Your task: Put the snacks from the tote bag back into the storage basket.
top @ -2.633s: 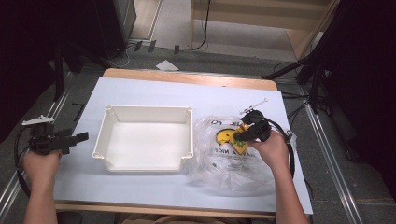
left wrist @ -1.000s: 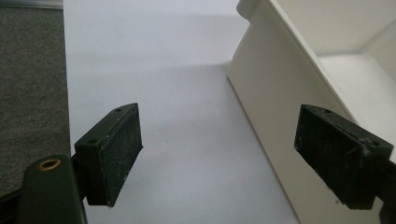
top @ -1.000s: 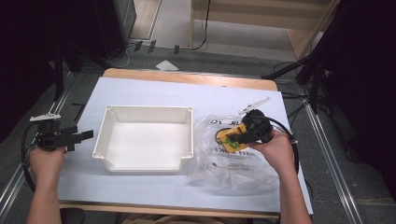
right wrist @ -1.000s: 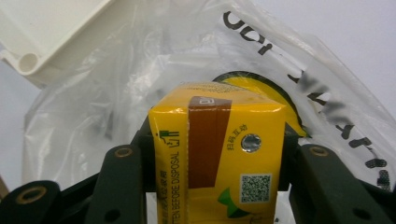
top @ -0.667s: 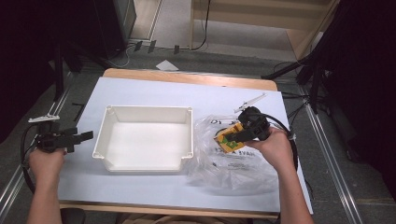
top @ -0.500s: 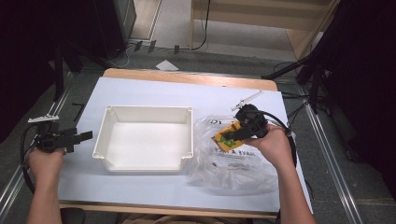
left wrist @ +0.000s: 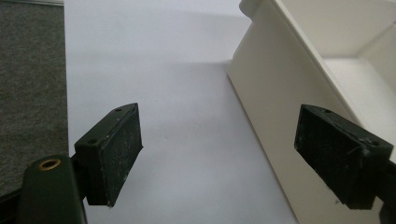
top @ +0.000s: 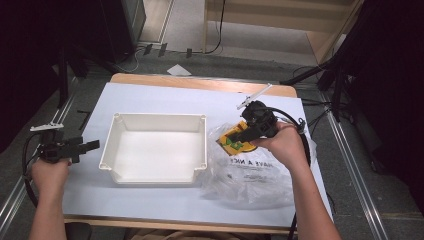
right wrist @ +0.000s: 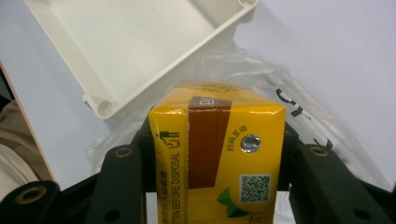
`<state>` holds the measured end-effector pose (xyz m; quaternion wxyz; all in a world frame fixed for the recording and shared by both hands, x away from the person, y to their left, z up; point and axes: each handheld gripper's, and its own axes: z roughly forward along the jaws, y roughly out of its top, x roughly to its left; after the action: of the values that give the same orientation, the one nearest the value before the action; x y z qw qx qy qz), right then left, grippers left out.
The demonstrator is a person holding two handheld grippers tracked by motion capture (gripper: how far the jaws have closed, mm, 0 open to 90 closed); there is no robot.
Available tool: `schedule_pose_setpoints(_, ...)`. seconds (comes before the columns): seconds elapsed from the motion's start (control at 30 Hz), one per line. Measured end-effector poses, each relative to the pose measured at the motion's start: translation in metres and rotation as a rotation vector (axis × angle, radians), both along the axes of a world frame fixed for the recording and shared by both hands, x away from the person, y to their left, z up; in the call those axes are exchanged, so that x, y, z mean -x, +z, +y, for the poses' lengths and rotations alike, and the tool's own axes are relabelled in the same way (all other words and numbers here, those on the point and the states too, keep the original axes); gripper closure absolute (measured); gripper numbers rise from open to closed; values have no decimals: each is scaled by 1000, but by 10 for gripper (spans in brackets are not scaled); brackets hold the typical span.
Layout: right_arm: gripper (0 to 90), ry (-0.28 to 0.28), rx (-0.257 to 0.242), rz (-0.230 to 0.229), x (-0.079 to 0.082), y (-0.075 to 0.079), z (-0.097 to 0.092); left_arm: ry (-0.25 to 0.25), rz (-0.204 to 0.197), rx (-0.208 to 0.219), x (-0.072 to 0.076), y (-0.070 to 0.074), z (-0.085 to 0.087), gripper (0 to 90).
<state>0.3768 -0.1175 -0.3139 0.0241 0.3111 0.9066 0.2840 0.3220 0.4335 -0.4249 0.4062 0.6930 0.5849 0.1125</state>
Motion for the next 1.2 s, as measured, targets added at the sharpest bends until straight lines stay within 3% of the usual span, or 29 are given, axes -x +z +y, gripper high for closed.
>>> schedule_pose_setpoints(0.27, 543, 43, -14, 4, -5, 10, 8, -1, 6, 1, -1, -1, -1, 159)
schedule_pose_setpoints(0.47, 543, 52, -9, -23, -11, 13, 15, -3, -1, 1, 0, 0, -2, 159)
schedule_pose_setpoints(0.77, 542, 120, -21, -26, -21, 20, 33, -4, 3, 2, 0, 0, -2, 159)
schedule_pose_setpoints(1.2, 542, 201, -50, -39, -21, 26, 55, 8, -7, 14, 2, 1, 2, 159)
